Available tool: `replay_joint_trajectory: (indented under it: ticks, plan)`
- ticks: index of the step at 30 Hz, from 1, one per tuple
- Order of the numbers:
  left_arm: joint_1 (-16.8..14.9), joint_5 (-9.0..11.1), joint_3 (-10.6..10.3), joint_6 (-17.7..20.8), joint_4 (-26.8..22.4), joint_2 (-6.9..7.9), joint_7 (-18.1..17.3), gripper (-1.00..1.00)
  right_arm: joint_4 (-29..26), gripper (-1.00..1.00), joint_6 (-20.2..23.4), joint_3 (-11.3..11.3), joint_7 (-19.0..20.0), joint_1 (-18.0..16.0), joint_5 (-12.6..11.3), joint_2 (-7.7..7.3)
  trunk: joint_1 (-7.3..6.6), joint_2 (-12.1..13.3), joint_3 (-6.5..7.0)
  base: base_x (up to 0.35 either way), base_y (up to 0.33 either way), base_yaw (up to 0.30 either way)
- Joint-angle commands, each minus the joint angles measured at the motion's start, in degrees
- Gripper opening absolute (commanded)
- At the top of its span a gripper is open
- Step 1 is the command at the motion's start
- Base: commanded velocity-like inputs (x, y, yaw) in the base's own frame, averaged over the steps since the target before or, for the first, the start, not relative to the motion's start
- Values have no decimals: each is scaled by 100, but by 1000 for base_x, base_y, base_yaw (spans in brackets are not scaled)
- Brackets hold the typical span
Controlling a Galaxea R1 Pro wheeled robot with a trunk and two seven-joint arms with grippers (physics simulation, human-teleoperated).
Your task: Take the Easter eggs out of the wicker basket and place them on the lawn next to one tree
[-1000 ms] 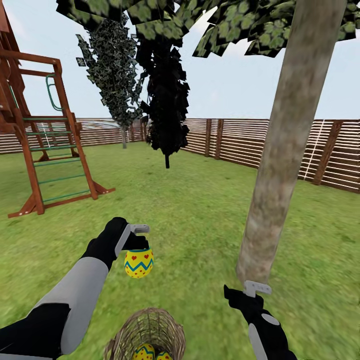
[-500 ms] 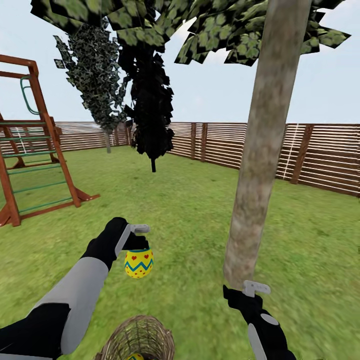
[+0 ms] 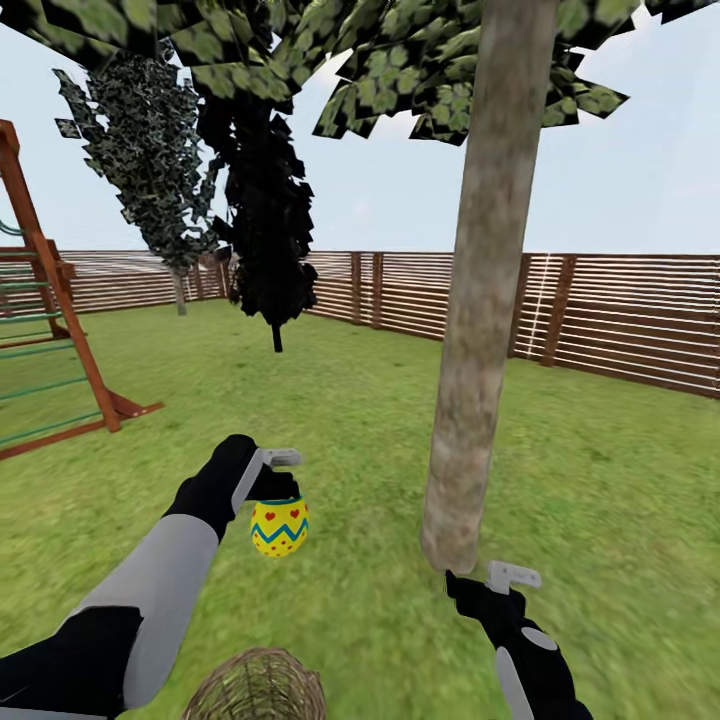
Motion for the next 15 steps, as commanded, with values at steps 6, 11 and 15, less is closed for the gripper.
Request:
replay_joint_trajectory:
  ticks: [6, 11, 15]
  plan:
    - [-4, -7, 15, 26, -7, -3, -5, -100, -7, 100, 20, 0, -37, -5, -60, 2, 2, -7, 35, 0, -24, -217]
    - [-6, -7, 15, 26, -7, -3, -5, -100, -7, 100, 20, 0, -37, -5, -60, 2, 2, -7, 71, 0, -191, -217]
    - [-5, -10, 9, 26, -7, -3, -5, -100, -7, 100, 20, 0, -37, -5, -60, 2, 2, -7, 100, 0, -269, -211]
